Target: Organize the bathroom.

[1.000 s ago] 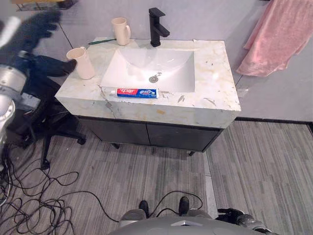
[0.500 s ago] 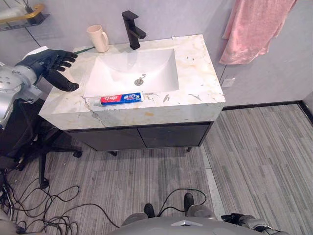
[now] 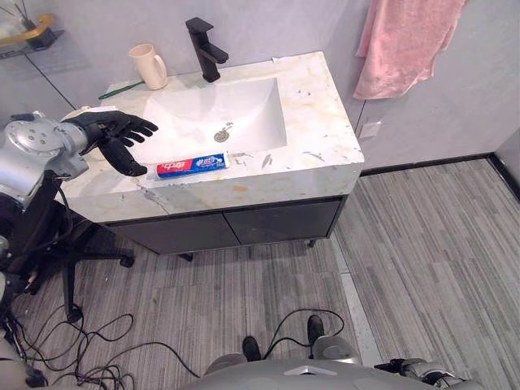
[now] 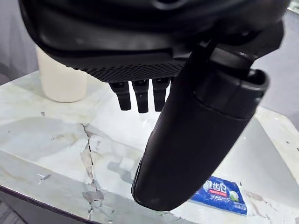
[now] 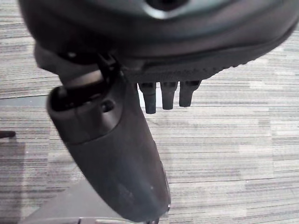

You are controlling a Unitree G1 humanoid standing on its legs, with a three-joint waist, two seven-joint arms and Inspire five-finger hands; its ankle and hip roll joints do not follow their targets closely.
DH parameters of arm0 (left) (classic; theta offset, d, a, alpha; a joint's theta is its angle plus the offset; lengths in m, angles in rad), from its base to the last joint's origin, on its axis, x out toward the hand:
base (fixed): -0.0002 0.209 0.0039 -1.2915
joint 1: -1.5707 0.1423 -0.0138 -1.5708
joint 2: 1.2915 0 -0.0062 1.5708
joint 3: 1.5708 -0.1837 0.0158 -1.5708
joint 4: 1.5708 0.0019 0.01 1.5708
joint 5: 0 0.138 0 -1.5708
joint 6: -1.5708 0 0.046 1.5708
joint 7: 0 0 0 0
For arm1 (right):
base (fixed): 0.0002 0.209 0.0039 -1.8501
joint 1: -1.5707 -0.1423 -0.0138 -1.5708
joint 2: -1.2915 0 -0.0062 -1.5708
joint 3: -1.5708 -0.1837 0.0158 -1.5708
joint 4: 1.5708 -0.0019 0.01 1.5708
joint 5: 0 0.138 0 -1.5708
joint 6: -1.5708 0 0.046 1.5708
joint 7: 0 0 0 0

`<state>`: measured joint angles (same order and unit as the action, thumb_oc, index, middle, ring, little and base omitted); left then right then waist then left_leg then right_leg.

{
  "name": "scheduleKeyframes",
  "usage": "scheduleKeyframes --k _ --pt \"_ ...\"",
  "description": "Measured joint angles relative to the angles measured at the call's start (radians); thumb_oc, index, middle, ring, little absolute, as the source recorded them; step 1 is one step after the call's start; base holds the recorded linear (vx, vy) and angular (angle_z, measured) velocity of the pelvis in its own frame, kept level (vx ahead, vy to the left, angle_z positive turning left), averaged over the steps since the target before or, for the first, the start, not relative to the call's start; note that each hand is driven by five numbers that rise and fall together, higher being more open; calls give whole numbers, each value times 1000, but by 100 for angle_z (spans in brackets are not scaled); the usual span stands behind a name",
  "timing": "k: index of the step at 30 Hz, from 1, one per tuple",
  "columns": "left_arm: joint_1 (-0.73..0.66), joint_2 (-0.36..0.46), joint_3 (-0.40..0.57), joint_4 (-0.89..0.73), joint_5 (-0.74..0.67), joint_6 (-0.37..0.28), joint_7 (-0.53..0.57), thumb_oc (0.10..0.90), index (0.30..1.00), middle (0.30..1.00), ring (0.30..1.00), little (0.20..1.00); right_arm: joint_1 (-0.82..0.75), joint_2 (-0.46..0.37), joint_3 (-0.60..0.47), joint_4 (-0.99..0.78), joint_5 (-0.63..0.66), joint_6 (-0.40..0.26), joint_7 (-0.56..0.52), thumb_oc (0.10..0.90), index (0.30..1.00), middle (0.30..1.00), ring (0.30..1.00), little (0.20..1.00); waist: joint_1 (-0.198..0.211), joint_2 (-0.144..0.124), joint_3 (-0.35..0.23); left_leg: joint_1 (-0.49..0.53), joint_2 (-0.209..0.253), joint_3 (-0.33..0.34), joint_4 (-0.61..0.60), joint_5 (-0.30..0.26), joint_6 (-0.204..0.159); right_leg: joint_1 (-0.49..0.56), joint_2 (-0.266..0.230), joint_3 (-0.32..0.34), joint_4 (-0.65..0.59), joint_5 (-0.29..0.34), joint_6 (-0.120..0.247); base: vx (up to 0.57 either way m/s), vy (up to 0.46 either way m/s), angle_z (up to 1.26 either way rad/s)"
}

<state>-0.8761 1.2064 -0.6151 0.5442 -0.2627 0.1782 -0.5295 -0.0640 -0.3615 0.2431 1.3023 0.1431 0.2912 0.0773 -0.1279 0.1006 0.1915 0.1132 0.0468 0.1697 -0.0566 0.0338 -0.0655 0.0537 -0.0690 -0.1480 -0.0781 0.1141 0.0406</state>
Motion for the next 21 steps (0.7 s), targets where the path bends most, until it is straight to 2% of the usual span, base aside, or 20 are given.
scheduleKeyframes --k 4,15,19,21 --pt "0 -4 0 -2 3 26 -28 800 900 900 900 900 -6 -7 -1 1 -1 2 5 800 900 900 900 900 -11 12 7 1 0 3 0 0 0 0 0 1 0 0 0 0 0 0" --pt "0 -26 -4 -51 3 87 -60 800 900 900 900 900 -29 -26 1 -4 -1 -2 5 800 900 900 900 900 -14 20 13 -2 0 17 2 0 0 -9 0 15 0 1 1 -2 5 -2" --pt "3 -27 -4 -67 3 107 -60 800 900 900 900 900 -29 -38 0 -13 -1 -20 5 800 900 900 900 900 -15 32 27 -1 -1 17 2 0 0 -9 0 16 0 2 1 0 0 0" --pt "3 -27 -3 -83 3 109 -59 800 900 900 900 900 -29 -42 0 -19 -2 -43 1 800 900 900 900 900 -15 47 46 -2 -1 19 2 0 0 -10 -1 17 0 2 1 -1 16 0"
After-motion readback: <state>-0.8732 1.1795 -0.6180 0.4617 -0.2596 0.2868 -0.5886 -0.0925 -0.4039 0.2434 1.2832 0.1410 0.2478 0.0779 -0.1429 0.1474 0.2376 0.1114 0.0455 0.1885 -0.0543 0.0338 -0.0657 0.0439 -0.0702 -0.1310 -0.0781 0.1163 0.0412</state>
